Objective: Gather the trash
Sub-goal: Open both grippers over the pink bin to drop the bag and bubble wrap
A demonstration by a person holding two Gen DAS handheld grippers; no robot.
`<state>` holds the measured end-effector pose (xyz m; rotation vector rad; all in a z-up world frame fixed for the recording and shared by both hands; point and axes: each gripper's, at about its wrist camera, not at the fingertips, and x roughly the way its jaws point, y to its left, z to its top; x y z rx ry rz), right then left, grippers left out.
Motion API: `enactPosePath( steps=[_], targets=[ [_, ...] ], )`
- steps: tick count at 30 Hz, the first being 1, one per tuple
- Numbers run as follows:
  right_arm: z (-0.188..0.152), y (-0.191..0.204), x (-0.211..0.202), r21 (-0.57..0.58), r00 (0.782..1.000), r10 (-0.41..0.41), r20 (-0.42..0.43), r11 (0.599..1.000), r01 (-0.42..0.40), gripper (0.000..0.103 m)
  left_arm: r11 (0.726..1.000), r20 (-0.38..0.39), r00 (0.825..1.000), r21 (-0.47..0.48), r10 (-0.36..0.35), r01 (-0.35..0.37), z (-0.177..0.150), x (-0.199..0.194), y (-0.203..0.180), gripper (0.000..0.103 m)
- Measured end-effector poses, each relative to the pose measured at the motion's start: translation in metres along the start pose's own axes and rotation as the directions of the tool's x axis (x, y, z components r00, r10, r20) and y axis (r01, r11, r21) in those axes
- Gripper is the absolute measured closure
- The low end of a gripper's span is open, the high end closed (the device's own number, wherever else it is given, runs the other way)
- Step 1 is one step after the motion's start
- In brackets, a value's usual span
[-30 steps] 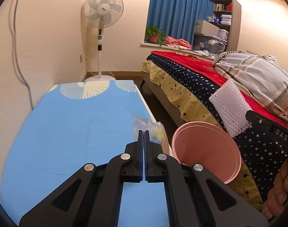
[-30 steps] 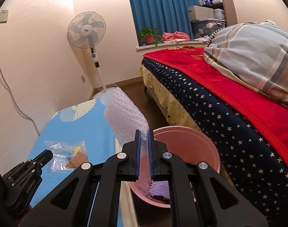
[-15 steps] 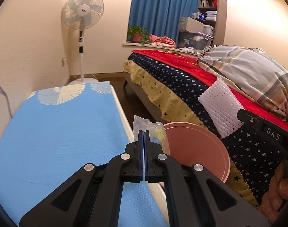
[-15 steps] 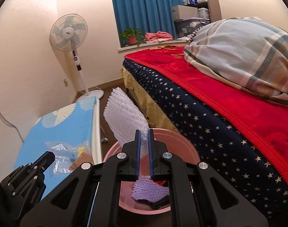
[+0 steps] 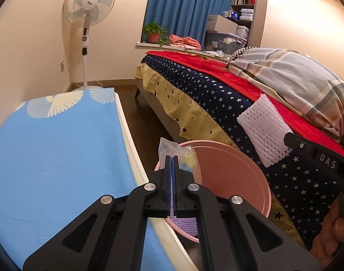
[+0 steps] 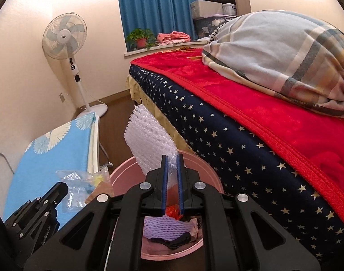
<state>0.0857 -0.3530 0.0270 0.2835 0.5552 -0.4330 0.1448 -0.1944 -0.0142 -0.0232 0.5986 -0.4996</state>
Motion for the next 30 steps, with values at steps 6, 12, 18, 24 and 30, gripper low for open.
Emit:
enactPosePath(
  steps=[6, 12, 18, 24, 30],
  targets=[
    [0.001, -0.003, 0.007, 0.003, 1.0, -0.019, -0.008, 1.0, 0.019, 0.095, 1.0, -0.016, 1.0, -0.002, -0.013, 0.013, -0.002, 0.015, -0.004, 0.102],
    [-0.001, -0.003, 0.013, 0.005, 0.999, -0.036, -0.018, 0.999, 0.036, 0.095, 1.0, -0.021, 0.999, 0.004, -0.024, 0.024, -0.002, 0.026, -0.011, 0.102],
    [0.0, -0.004, 0.018, 0.003, 0.999, -0.043, -0.028, 0.999, 0.043, 0.095, 0.999, -0.032, 0.999, 0.002, -0.039, 0.039, -0.003, 0.032, -0.014, 0.102],
    [0.0, -0.004, 0.02, 0.001, 0.999, -0.047, -0.027, 0.999, 0.047, 0.094, 0.999, -0.035, 0.998, 0.003, -0.05, 0.05, -0.003, 0.034, -0.015, 0.102],
    [0.001, -0.009, 0.017, 0.028, 0.995, -0.099, -0.025, 0.995, 0.1, 0.049, 0.997, -0.056, 0.996, -0.022, -0.071, 0.07, -0.003, 0.034, -0.01, 0.083]
  ],
)
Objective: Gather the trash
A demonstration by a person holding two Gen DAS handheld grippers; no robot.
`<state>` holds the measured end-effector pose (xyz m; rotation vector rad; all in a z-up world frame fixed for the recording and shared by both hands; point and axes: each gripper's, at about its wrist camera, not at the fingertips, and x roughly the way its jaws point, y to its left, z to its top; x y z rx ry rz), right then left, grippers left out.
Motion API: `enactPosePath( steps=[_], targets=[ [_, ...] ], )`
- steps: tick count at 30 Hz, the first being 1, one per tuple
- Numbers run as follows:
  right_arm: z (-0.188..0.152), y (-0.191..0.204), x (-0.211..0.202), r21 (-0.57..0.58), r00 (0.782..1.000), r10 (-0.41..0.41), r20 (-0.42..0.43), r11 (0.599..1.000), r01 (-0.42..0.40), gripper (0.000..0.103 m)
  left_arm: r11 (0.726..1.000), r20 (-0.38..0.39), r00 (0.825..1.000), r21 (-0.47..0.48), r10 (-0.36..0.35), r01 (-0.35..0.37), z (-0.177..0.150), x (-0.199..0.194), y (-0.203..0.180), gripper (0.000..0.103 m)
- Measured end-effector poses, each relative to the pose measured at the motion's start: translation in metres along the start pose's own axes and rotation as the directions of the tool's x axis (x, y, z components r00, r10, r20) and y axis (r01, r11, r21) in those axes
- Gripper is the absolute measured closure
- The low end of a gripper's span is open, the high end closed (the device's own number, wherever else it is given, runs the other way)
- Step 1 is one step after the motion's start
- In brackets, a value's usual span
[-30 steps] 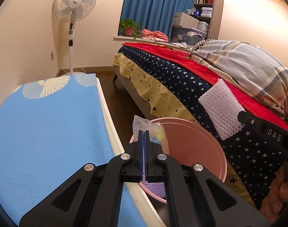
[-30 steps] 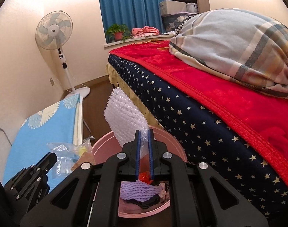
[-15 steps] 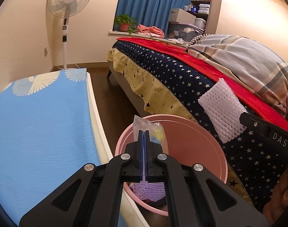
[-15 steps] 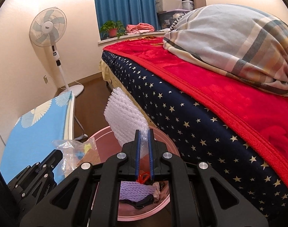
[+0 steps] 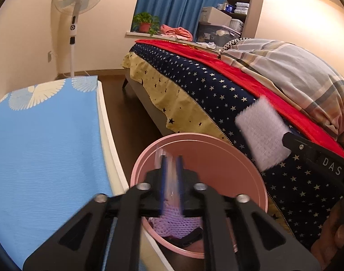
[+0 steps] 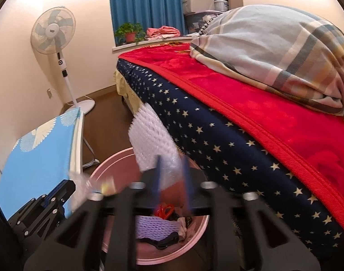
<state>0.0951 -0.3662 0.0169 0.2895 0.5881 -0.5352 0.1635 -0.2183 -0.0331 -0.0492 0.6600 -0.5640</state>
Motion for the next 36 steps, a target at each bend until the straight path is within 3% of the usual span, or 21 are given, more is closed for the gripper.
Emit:
enactPosePath(
  steps=[1, 6, 10, 14, 17, 26, 36],
  targets=[
    [0.0, -0.002, -0.001, 0.009, 1.0, -0.003, 0.003, 1.0, 0.003, 0.037, 1.0, 0.003, 1.0, -0.007, 0.006, -0.006, 0.0, -0.003, 0.003, 0.075],
    [0.002, -0.002, -0.013, 0.017, 0.999, 0.025, 0.021, 1.0, -0.025, 0.037, 0.999, 0.026, 0.998, -0.017, 0.052, -0.051, 0.005, -0.025, 0.015, 0.066],
    [0.005, 0.003, -0.032, 0.015, 0.996, 0.072, 0.045, 0.997, -0.073, 0.023, 0.993, 0.071, 0.991, -0.021, 0.115, -0.113, 0.01, -0.055, 0.023, 0.038],
    [0.009, 0.015, -0.057, -0.007, 0.988, 0.141, 0.062, 0.99, -0.141, 0.012, 0.983, 0.128, 0.975, -0.031, 0.184, -0.182, 0.016, -0.094, 0.031, 0.02],
    [0.01, 0.027, -0.081, -0.066, 0.978, 0.187, 0.092, 0.981, -0.182, 0.005, 0.976, 0.164, 0.962, -0.037, 0.216, -0.213, 0.018, -0.125, 0.034, 0.016],
    [-0.011, 0.051, -0.141, -0.204, 0.955, 0.276, 0.105, 0.946, -0.251, 0.005, 0.953, 0.256, 0.922, 0.006, 0.292, -0.304, 0.001, -0.21, 0.03, 0.008],
    [-0.047, 0.067, -0.184, -0.247, 0.949, 0.313, 0.048, 0.924, -0.293, 0.005, 0.925, 0.242, 0.896, -0.02, 0.372, -0.379, -0.045, -0.264, 0.043, 0.008]
  ],
)
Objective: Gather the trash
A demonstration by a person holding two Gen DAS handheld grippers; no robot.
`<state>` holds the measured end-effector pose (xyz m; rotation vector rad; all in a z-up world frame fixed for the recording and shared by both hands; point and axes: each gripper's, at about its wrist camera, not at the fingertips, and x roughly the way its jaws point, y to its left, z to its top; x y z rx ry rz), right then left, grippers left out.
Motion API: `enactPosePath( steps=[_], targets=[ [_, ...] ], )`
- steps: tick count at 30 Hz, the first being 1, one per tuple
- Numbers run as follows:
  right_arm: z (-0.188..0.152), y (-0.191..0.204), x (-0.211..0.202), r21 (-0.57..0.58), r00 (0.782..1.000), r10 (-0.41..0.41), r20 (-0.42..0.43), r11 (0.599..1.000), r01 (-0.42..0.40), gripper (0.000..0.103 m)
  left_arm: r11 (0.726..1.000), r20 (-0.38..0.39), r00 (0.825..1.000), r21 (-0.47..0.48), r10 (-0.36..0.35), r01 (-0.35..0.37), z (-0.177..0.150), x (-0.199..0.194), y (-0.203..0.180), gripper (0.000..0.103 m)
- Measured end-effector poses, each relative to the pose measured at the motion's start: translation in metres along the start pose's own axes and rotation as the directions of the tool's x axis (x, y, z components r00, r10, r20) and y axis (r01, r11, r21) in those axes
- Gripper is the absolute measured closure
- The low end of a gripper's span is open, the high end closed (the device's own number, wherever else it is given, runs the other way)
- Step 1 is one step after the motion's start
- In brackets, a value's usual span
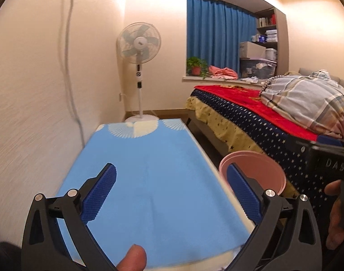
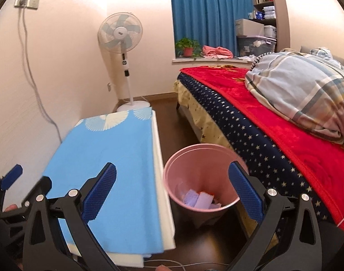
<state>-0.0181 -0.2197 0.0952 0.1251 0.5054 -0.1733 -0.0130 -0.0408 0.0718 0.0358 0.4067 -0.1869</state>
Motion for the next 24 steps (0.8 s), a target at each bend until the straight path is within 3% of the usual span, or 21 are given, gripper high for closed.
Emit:
enactPosePath(
  steps=[6, 9, 24],
  targets=[
    [-0.032, 0.023, -0.007, -0.074, 1.0, 0.011, -0.025, 0.997, -0.013, 0.005, 0.995, -0.049, 0.997, -0.074, 0.056, -0.06, -0.025, -0.016, 0.029, 0.008],
    [-0.046, 0.029, -0.001, -0.067, 0.997, 0.016, -0.076, 0.997, -0.021, 0.005, 0.992, -0.086, 0.993, -0.089, 0.084, -0.091, -0.036, -0.017, 0.036, 0.008],
    [-0.055, 0.051, 0.01, -0.107, 0.998, -0.027, -0.061, 0.994, 0.02, 0.005, 0.989, -0.091, 0.992, -0.111, 0.087, -0.097, -0.045, -0.016, 0.04, 0.008]
  ],
)
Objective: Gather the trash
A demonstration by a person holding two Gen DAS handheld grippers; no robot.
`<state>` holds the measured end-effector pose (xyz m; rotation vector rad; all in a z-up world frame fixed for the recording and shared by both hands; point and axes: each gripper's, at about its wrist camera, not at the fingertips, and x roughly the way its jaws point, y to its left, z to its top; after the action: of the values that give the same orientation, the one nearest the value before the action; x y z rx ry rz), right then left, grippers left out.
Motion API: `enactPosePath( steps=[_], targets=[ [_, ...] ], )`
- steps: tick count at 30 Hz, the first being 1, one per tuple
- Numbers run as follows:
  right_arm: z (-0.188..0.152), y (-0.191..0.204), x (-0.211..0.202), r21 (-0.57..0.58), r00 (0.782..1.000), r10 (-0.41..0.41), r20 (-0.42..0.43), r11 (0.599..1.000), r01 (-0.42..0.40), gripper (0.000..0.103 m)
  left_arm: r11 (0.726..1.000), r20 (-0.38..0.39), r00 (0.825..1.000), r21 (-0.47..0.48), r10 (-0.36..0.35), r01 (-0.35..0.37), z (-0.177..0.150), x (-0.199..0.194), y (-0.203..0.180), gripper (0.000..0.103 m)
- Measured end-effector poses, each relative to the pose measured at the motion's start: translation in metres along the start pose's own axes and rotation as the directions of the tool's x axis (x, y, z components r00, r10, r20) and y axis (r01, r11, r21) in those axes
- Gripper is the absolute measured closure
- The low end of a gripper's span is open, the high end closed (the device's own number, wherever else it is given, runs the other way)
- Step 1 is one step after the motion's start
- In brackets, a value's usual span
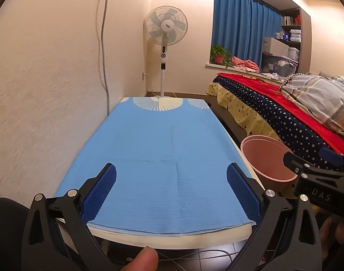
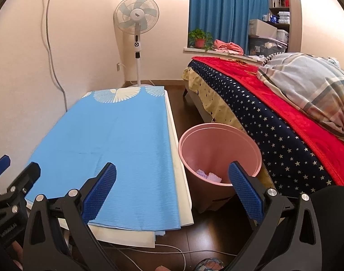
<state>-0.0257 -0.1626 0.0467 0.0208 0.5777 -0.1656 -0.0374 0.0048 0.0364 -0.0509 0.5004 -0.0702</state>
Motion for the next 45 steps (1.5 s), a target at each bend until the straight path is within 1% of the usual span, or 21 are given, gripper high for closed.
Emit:
enactPosePath(
  steps=[6, 45],
  targets=[
    [-0.0015, -0.0009, 0.0039, -0.003, 1.0, -0.009, -0.012, 1.0, 0.009, 0.005, 1.0, -0.008, 1.0, -0.007, 0.004, -0.005, 0.0013, 0.004, -0.0046, 0.008],
    [-0.0018, 0.0, -0.0012, -0.014, 1.0, -0.007, 0.003, 1.0, 0.007, 0.005, 1.0, -0.035, 0.999, 0.007, -0.005, 0.006, -0.0035, 0.0059, -0.0092, 0.008]
  ],
)
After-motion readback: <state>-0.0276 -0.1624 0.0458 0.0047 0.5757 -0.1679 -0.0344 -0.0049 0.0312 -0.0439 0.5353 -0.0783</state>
